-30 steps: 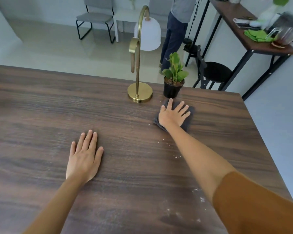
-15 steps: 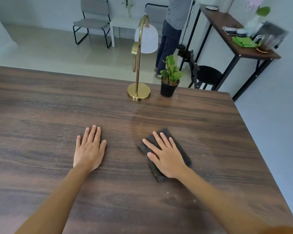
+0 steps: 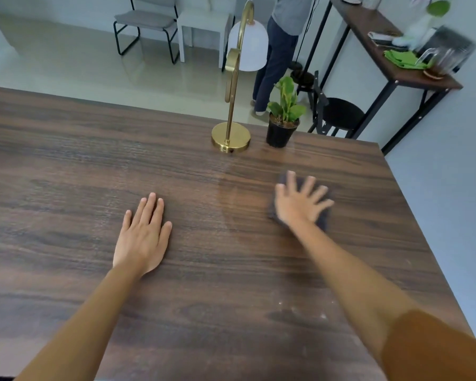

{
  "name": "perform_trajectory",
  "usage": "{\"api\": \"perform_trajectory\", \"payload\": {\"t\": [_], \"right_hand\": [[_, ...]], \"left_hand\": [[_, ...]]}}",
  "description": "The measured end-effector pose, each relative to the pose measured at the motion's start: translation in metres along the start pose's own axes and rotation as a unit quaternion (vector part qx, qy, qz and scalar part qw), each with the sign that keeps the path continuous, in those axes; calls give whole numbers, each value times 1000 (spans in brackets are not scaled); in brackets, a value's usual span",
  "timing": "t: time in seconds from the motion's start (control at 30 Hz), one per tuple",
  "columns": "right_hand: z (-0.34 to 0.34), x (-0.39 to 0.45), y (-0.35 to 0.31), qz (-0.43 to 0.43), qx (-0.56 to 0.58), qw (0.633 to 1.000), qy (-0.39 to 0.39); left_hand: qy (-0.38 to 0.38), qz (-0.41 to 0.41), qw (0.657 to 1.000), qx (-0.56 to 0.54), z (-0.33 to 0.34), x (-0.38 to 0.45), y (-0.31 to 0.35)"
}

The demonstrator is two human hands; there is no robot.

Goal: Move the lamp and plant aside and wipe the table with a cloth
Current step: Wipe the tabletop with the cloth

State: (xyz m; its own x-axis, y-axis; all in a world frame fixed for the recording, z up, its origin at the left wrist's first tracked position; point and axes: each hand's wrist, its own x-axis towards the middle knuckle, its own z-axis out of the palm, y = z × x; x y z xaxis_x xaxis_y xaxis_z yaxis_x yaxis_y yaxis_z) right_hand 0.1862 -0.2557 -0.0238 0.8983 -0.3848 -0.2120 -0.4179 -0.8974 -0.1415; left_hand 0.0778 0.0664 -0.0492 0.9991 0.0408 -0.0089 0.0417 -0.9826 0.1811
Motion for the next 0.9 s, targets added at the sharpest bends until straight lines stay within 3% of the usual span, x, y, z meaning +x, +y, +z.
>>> {"api": "perform_trajectory", "payload": {"t": [0.13, 0.23, 0.3, 0.37, 0.47, 0.53, 0.67, 0.73, 0.8, 0.9], "right_hand": [[36, -82, -99, -245, -28, 969, -32], [42, -116, -72, -364, -22, 931, -27], [40, -126, -13, -385, -16, 923, -13], [36, -127, 67, -323, -25, 946, 14], [18, -122, 184, -115, -39, 991, 59], [1, -103, 227, 24, -5, 999, 39], [-21, -47, 189, 201, 43, 978, 23], [-11, -40, 123, 139, 30, 990, 23], [10, -65, 44, -2, -4, 1000, 30], [53, -150, -44, -194, -15, 981, 23]], "left_hand": [[20, -73, 997, -19, -1, -4, 0], [18, -98, 995, -20, -1, -6, 0], [13, -95, 995, -20, -1, -5, 1], [5, -94, 995, -20, -3, -5, 1], [-1, -102, 995, -13, -6, -12, -9], [-10, -100, 995, -5, -6, -17, -14], [-18, -82, 996, -14, -7, -16, -6], [-17, -68, 997, -17, -9, -11, 0], [-18, -53, 998, -19, -10, -13, 2], [-18, -47, 999, -19, -9, -28, -3]]}}
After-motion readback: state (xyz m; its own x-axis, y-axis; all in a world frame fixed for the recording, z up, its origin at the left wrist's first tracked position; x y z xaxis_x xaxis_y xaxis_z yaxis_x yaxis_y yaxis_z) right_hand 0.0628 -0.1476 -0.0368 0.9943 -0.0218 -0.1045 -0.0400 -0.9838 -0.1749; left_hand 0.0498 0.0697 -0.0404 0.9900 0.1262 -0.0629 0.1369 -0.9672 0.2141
